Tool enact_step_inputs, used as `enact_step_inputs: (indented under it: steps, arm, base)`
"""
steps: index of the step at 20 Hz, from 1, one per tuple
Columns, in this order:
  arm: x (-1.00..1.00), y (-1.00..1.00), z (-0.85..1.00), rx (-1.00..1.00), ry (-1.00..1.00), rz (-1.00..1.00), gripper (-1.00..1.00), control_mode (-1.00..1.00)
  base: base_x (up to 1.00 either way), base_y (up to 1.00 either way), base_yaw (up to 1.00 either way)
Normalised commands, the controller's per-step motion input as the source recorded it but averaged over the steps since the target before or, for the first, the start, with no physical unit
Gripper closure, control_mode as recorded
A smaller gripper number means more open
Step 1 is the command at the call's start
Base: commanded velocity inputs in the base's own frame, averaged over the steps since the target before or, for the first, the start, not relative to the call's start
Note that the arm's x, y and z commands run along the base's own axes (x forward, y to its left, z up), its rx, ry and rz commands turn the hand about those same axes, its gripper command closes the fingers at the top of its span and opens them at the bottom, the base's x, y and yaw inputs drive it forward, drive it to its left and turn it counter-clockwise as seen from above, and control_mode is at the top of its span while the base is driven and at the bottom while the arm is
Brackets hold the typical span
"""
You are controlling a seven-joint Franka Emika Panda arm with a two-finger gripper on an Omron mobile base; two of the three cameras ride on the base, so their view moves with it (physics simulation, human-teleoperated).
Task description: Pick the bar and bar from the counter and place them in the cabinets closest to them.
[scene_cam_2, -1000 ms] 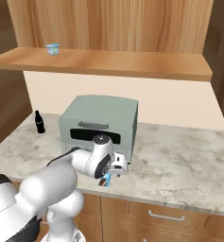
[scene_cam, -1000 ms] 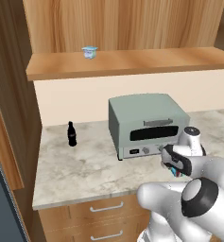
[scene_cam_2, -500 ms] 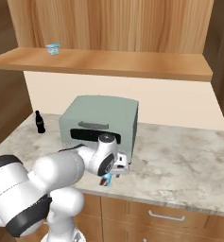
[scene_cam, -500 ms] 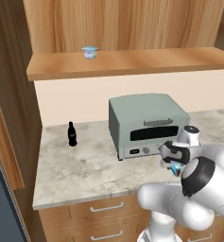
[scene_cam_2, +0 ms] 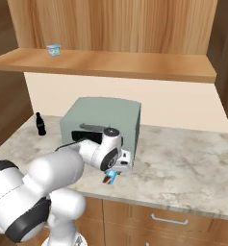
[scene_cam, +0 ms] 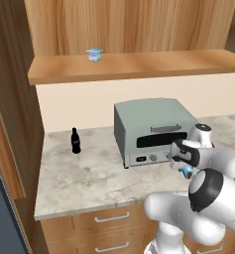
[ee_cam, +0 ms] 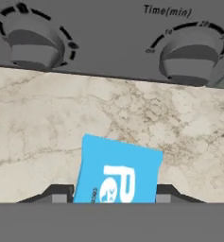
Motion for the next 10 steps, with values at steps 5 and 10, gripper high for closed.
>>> enact_step_inputs:
  steps: [5,10]
  arm:
    - [-0.02,0.00,0.60,0.02,0.00,0.00,1.00,-1.00]
    - [-0.03,0.00,0.59,0.00,0.01,0.00,1.00,-1.00]
  base:
    - [0.00,0.00,0.00]
    - [0.00,0.00,0.00]
